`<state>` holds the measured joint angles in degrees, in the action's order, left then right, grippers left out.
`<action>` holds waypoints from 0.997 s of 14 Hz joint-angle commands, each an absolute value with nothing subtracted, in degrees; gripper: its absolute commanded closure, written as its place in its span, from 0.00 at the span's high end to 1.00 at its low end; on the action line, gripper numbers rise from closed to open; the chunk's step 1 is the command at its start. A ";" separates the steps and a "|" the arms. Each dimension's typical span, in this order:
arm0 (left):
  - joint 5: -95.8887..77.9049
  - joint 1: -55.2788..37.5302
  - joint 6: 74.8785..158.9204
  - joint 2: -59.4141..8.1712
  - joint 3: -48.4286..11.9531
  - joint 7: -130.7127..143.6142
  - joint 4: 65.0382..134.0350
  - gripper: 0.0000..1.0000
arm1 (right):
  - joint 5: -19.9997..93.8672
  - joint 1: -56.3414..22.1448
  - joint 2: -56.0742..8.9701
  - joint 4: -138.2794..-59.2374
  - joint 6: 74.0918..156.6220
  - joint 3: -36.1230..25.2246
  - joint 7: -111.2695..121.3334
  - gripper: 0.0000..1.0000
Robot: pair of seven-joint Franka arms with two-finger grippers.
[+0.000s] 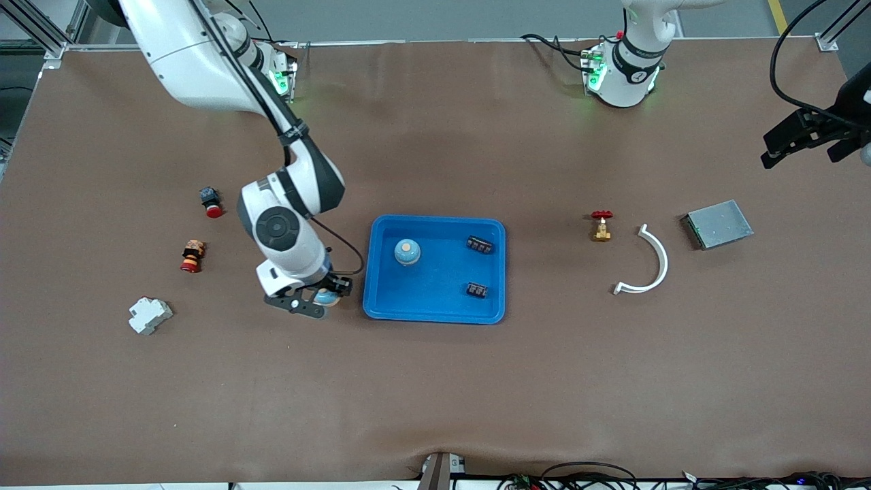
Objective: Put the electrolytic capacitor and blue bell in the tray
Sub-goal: 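Place the second light-blue bell in the tray with the right gripper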
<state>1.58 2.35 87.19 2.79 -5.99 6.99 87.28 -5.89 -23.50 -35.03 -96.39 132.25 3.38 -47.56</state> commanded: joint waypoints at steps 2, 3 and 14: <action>0.88 2.90 87.54 2.64 -5.98 6.68 86.57 1.00 | -5.98 -26.98 -39.98 -89.31 130.61 2.99 -55.79 0.00; 1.23 2.90 87.02 2.64 -5.89 6.85 86.57 1.00 | -5.98 -27.50 -40.51 -88.69 130.61 2.99 -57.38 0.00; 0.88 2.90 84.73 2.90 -6.06 6.50 86.57 1.00 | -6.42 -34.80 -48.77 -77.09 124.89 2.99 -71.89 0.00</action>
